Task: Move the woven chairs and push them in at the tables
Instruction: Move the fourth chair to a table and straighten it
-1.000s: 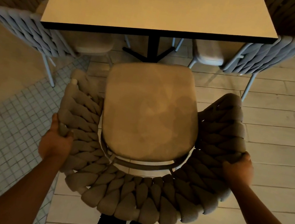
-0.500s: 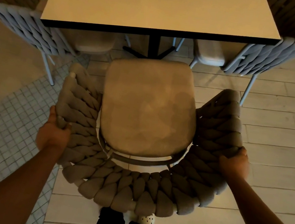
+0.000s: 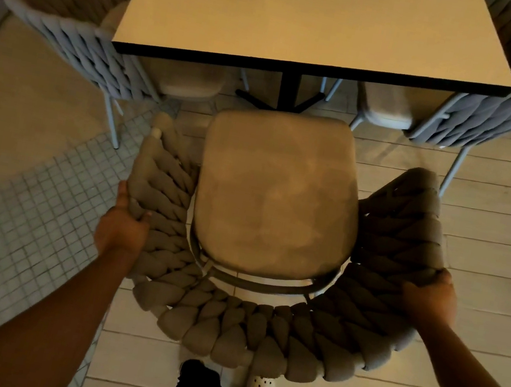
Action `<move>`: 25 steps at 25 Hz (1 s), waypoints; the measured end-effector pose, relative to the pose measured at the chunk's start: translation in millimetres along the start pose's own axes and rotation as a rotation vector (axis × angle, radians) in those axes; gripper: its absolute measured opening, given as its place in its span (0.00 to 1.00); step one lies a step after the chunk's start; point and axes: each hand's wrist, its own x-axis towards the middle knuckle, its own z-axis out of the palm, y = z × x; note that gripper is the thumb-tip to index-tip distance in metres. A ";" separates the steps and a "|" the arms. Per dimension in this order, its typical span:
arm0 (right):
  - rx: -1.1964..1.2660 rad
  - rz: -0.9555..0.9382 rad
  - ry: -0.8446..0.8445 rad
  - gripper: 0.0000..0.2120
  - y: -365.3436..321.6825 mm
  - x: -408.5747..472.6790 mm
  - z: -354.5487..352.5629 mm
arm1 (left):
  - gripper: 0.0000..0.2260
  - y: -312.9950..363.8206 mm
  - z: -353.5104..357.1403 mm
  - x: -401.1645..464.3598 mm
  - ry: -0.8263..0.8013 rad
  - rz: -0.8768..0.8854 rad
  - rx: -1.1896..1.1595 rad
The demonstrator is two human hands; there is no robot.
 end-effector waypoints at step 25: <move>0.073 0.057 0.040 0.28 4.6 -15.6 3.7 | 0.32 -12.6 5.7 8.9 0.048 0.036 0.026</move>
